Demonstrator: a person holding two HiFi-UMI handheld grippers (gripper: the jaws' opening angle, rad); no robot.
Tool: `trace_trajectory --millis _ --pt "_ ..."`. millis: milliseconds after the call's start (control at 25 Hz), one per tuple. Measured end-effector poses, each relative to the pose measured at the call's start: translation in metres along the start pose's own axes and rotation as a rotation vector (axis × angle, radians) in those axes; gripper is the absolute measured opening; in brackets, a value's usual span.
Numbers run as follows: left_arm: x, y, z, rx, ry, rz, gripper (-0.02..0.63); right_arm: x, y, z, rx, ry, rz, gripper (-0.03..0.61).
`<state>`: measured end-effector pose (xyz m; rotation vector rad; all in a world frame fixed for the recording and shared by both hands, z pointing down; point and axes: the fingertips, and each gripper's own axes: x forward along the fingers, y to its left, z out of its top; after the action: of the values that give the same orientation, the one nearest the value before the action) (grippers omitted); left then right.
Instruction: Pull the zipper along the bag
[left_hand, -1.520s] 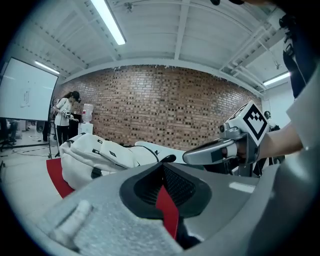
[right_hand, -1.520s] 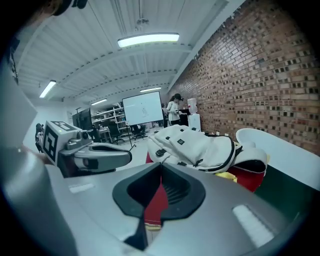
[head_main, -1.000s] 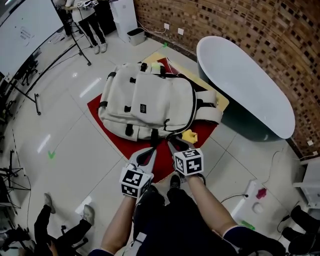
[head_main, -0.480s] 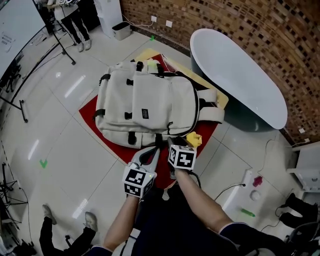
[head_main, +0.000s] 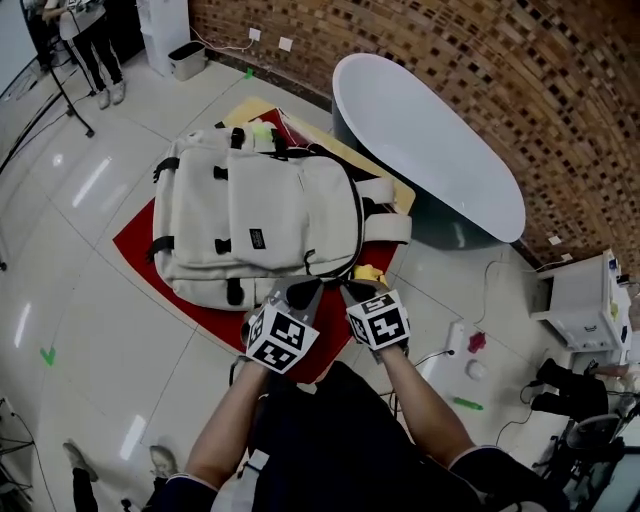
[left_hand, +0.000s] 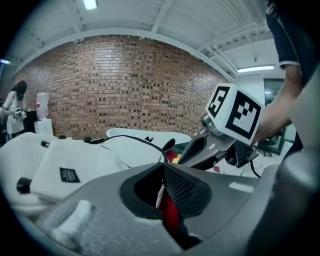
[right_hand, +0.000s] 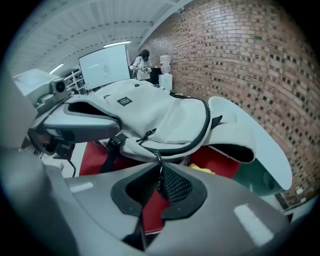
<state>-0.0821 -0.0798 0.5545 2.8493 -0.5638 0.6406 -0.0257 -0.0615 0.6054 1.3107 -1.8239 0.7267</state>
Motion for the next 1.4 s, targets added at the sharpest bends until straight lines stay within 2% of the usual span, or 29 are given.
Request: trace_trajectory --millis 40,80,160,240,360,480,600,760,920,1080,1240,1320,1400 --pt "0.008 -0.001 0.0 0.022 0.023 -0.029 0.02 -0.004 -0.003 0.004 -0.049 0.008 0.001 0.034" --pt "0.016 -0.004 -0.001 0.042 0.051 -0.057 0.125 -0.008 -0.006 0.007 -0.1 0.017 0.004 0.034" --pt "0.029 -0.009 -0.005 0.092 0.112 -0.095 0.138 -0.014 -0.008 0.012 -0.197 0.035 0.021 0.034" --pt "0.038 -0.013 -0.01 0.158 0.176 -0.097 0.141 -0.019 -0.007 0.015 -0.268 0.051 0.055 0.034" --pt "0.049 -0.01 -0.023 0.238 0.272 -0.046 0.141 -0.024 -0.005 0.021 -0.35 0.054 0.127 0.034" --pt "0.056 -0.002 -0.033 0.26 0.334 0.013 0.126 -0.028 -0.011 0.025 -0.442 0.067 0.193 0.034" --pt "0.057 0.003 -0.039 0.202 0.38 0.02 0.072 -0.026 -0.033 0.029 -0.549 0.082 0.243 0.034" --pt "0.053 0.009 -0.031 0.066 0.373 0.04 0.064 -0.026 -0.075 0.048 -0.648 0.065 0.334 0.034" --pt "0.054 0.013 -0.033 -0.005 0.406 0.102 0.061 -0.009 -0.102 0.061 -0.763 0.062 0.428 0.034" --pt "0.051 0.016 -0.033 -0.091 0.415 0.156 0.055 0.007 -0.122 0.076 -0.827 0.068 0.477 0.034" --pt "0.037 0.021 -0.02 -0.176 0.366 0.221 0.078 0.007 -0.116 0.11 -0.84 0.03 0.501 0.034" --pt "0.033 0.021 0.003 -0.205 0.288 0.23 0.107 -0.001 -0.107 0.125 -0.858 0.016 0.509 0.034" --pt "0.038 0.017 0.033 -0.211 0.193 0.212 0.11 -0.007 -0.099 0.13 -0.888 0.023 0.512 0.034"
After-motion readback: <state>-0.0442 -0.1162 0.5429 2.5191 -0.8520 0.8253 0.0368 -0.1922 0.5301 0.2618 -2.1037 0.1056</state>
